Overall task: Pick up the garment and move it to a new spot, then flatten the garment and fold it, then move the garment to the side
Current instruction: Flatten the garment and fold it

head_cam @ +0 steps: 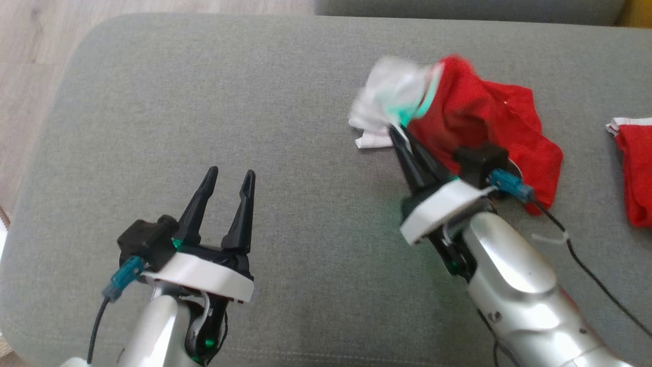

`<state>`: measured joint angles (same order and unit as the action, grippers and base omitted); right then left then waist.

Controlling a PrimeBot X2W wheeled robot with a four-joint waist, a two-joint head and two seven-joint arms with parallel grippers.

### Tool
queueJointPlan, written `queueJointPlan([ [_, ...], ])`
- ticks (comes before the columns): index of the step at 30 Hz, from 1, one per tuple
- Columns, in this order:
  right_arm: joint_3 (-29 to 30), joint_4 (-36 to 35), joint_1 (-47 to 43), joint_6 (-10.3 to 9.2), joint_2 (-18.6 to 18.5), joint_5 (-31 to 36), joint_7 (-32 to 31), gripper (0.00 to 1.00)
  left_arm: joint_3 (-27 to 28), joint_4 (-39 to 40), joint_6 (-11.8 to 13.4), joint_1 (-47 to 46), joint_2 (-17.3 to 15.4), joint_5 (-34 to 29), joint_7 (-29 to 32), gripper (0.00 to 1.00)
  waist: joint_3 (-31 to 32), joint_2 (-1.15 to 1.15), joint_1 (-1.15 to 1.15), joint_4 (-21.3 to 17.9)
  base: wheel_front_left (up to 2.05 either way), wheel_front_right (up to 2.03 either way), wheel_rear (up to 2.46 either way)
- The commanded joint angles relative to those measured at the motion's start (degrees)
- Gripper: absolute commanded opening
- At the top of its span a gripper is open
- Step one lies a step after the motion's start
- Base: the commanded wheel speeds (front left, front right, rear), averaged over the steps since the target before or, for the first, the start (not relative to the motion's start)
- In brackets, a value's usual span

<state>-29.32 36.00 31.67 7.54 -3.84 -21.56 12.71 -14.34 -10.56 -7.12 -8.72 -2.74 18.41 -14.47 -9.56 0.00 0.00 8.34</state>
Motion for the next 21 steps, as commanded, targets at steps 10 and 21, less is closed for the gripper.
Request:
queueJointPlan([
  [10, -13.77, -5.29, 1.49, -0.05, 0.96, -5.15, 1.01, 0.0, 2.39, 2.2, -0.35, -0.82, -0.14, -0.15, -0.52, 1.0, 1.64, 0.0, 0.0, 1.76, 0.0, 0.0, 0.0],
  [21, -21.71, -1.65, 0.52, -0.05, 0.96, -9.54, 1.32, 1.0, 3.15, 1.99, -0.32, 0.7, -0.14, -0.53, -0.52, 1.0, 3.91, 0.0, 0.0, 0.68, 0.0, 0.0, 0.0],
])
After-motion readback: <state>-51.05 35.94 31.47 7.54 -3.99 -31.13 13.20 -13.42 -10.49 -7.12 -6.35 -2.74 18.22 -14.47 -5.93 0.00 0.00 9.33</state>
